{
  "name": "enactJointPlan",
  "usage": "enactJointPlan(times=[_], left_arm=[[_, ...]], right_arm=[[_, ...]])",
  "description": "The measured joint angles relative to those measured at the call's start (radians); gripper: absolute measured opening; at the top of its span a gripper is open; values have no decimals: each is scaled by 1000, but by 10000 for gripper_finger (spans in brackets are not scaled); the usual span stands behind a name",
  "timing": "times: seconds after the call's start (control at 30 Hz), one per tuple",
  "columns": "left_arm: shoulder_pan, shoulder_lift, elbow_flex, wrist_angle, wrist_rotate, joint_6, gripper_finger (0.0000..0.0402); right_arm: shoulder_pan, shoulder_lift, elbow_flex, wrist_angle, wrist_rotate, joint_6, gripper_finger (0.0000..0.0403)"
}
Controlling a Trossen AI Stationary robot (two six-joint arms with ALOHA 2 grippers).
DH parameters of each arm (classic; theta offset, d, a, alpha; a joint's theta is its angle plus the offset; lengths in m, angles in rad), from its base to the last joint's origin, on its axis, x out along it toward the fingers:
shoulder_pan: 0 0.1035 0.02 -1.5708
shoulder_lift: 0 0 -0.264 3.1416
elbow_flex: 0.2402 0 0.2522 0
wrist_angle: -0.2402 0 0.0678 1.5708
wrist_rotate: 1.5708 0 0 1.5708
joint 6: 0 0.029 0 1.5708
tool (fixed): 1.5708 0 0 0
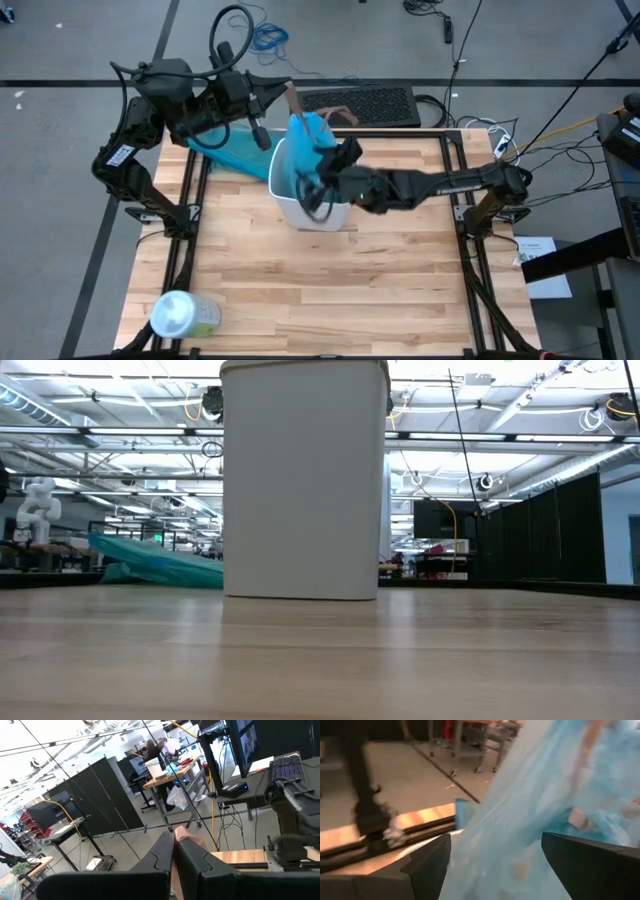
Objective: Place trash/remove bag and relplace
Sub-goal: Remove the light blue trash bag from the trash bin
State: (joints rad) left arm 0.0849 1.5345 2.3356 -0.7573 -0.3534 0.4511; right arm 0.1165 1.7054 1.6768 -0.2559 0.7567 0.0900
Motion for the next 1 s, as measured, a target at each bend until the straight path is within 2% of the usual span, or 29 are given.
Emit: enactJointPlan(times=[0.23,0.33,0.43,0.5,0.6,0.63,0.8,1.0], left_arm=[[-2,0,-1,0,9,0,20],[-2,0,-1,0,24,-1,20],[-7,0,-1,0,43,-24,20],[-9,1,-1,0,54,-25,20],[-20,1,-2,11,65,-24,20],[-23,1,-2,13,65,-19,20],[-36,-20,-2,20,66,-20,20],[-64,-57,-2,37,66,-26,20]], right_arm=[[-105,0,0,87,-9,14,306],[-145,0,0,136,-86,4,294],[-180,12,1,171,-146,-7,243],[-197,25,1,186,-176,-23,179],[-210,38,1,186,-223,-52,52],[-210,40,1,187,-228,-72,27],[-193,22,0,240,-232,-158,3],[-163,-51,1,303,-232,-244,1]])
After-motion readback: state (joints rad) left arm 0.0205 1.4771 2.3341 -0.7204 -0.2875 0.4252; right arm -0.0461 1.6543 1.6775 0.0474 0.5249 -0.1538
